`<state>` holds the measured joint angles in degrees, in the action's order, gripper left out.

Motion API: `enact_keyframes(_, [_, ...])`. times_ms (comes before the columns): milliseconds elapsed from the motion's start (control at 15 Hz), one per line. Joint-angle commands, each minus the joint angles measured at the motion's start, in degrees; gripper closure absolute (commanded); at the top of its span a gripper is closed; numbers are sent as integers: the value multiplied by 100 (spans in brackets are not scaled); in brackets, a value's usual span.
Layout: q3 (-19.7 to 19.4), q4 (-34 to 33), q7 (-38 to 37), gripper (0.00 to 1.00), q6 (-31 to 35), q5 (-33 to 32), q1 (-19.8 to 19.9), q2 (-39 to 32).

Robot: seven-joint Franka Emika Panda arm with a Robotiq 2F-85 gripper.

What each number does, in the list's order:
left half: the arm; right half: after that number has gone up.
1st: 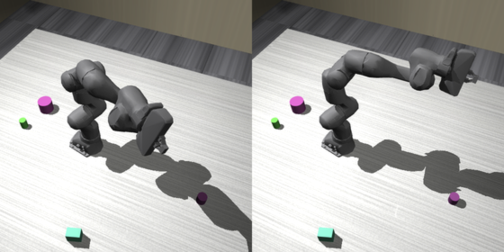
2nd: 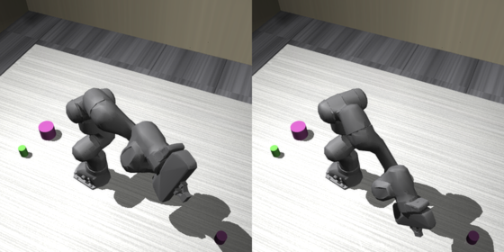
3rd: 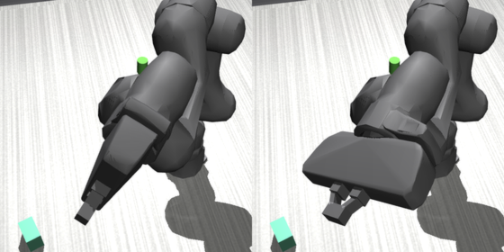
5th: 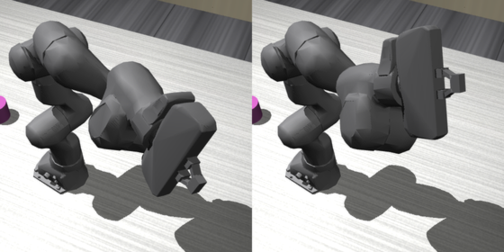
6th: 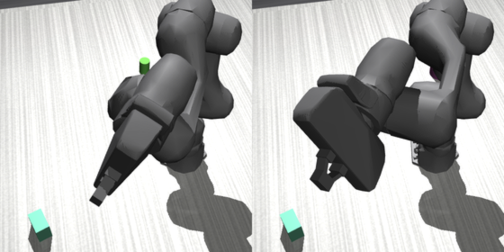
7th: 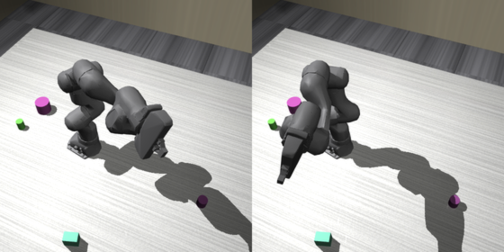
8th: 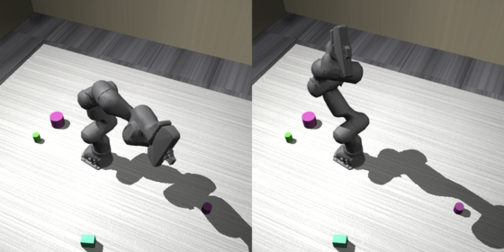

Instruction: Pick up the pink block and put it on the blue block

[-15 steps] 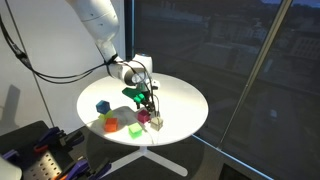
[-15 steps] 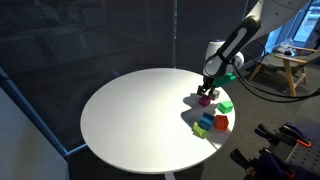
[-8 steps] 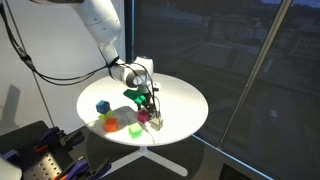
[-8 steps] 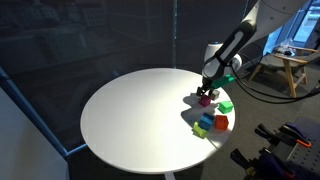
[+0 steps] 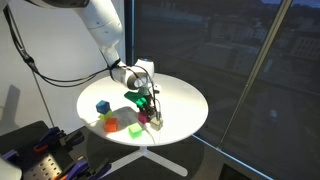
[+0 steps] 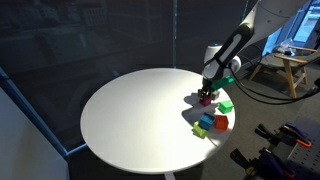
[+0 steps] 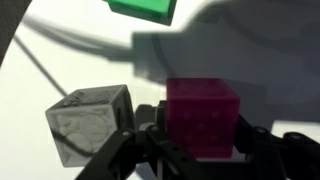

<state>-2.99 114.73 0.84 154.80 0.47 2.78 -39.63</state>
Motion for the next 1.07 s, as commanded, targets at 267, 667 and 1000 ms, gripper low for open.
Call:
enact_keyframes(267, [-137,-48,-51,72,-566,-151,-63,230])
enact_keyframes(667, [-135,-23,-20,72,-1018,-217,-53,626])
enact_keyframes(1000, [-102,51,-40,72,-1091,-232,-88,954])
